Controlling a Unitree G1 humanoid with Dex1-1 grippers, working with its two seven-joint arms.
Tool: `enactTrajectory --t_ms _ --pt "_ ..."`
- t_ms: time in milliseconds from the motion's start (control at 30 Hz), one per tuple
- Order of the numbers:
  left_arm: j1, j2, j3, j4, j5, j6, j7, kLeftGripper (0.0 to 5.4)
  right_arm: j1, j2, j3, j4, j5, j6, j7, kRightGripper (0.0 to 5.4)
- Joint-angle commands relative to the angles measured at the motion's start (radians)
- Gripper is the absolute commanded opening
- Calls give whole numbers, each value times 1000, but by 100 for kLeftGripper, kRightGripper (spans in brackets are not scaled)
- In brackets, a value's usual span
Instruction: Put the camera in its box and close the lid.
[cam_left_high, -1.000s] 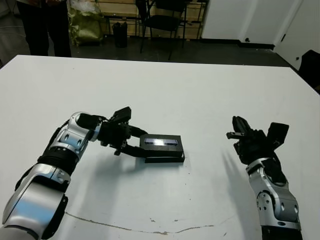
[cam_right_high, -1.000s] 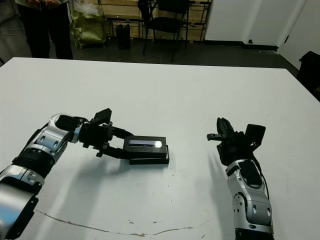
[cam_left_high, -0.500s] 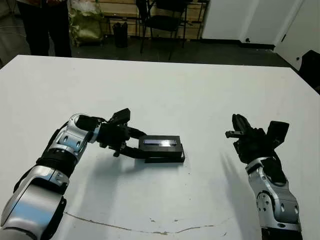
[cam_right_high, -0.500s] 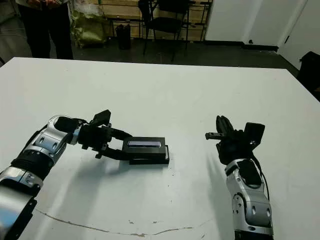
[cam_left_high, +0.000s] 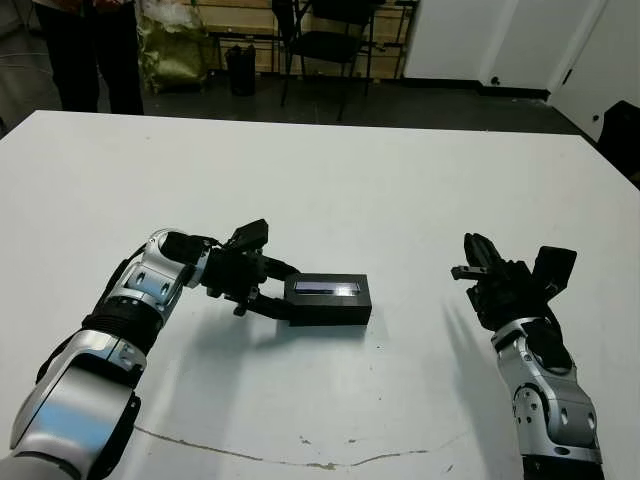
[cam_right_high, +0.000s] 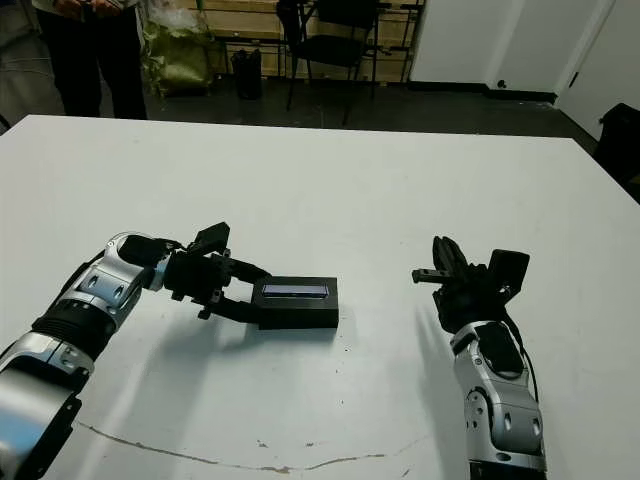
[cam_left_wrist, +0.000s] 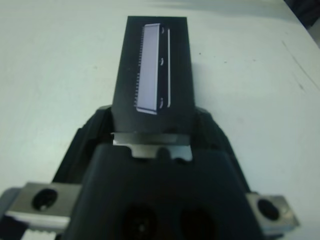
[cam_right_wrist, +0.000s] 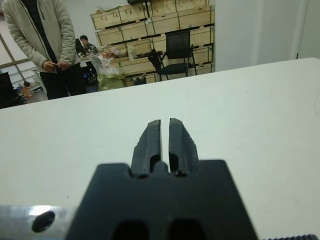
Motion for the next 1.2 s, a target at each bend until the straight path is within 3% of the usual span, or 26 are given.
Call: enactTrajectory --t_ms 33,267,467,700,867,1200 --pt "11 -7 -20 27 36 2 12 257 14 -5 -1 -11 -10 32 -21 0" --pt "14 -15 -16 35 33 0 18 257 16 2 -3 -18 -7 45 -30 0" --pt "18 -14 -14 26 34 13 33 257 17 2 -5 7 -7 9 -11 0" --pt "33 -5 -4 17 32 10 48 257 19 0 -3 -20 -5 45 -28 0" --pt "43 23 -17 -26 47 37 55 257 15 3 -11 9 10 19 -6 0" --pt "45 48 -27 -70 49 79 49 257 10 0 -8 -9 11 63 -27 0"
